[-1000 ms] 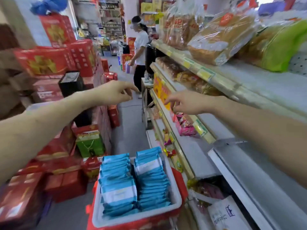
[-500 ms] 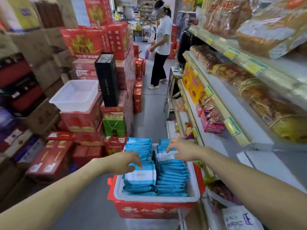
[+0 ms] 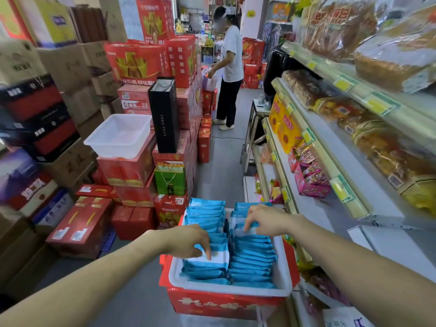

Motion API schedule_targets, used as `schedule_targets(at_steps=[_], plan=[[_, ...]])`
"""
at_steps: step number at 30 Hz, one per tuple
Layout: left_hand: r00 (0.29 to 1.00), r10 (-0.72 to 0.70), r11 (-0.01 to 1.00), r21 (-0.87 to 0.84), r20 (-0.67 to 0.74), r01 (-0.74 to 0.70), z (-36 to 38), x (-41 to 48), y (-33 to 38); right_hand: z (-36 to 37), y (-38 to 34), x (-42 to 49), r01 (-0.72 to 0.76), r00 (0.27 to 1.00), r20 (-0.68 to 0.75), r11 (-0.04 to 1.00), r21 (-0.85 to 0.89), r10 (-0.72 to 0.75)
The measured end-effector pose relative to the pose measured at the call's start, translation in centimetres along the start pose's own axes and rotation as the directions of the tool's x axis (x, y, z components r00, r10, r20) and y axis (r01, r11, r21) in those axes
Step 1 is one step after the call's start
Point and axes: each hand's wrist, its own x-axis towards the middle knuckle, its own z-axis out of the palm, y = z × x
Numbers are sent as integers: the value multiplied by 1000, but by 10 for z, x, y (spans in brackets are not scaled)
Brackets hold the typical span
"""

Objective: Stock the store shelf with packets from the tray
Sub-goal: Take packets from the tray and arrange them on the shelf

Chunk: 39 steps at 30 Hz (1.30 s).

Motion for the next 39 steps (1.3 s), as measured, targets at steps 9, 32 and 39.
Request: schedule_targets(at_steps=[9, 32, 39], plan=[[987, -1, 1000, 17, 161, -1, 6, 5, 19, 9, -5, 3, -18, 1000, -2, 993, -119, 18], [939, 261, 963, 126, -226, -237, -362, 15, 107, -309, 30, -186, -192, 914, -377, 979, -72, 152], [865, 450, 887, 227, -222, -403, -426, 51, 190, -334, 60, -309, -364, 809, -495, 931, 4, 319]])
